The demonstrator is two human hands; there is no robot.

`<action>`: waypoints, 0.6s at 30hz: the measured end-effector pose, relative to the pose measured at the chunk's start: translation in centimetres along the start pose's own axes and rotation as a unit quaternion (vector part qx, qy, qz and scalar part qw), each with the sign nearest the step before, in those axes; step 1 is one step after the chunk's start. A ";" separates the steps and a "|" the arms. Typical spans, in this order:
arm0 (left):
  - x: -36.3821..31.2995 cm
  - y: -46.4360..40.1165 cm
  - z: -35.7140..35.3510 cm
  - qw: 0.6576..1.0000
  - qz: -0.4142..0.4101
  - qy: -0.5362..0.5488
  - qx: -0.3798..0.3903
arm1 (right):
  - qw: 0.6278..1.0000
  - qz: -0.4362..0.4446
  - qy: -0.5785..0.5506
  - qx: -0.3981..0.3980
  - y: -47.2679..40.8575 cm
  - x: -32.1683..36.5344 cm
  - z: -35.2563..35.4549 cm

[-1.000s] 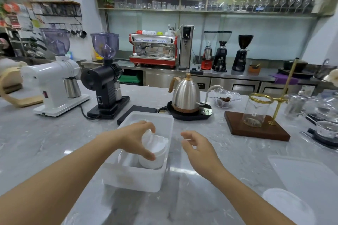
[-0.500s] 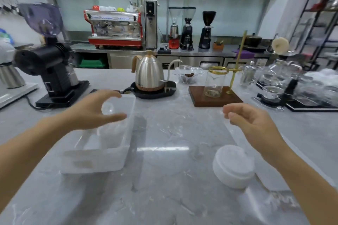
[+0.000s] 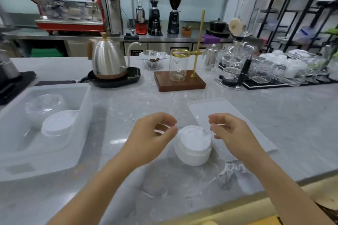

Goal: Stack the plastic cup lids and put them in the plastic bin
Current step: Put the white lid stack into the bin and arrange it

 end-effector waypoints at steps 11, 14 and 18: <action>3.3 2.7 -3.1 0.985 0.140 0.031 -0.098 | 0.998 -0.065 0.012 -0.011 1.6 -2.3 -0.2; 2.8 2.6 -3.7 0.985 0.148 0.027 -0.084 | 0.996 -0.058 0.069 -0.001 1.8 -2.1 -0.7; 2.8 2.8 -3.8 0.980 0.176 0.038 -0.088 | 0.992 -0.037 0.120 -0.005 2.2 -1.5 -1.2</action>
Point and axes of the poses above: each hand's wrist, its own y-axis away from the middle knuckle, its own z-axis out of the back of the hand, x = y × z, the point moved 6 cm from there along -y, towards the middle knuckle, and after that the axes turned 10 degrees about -z, right-handed, at the moved point
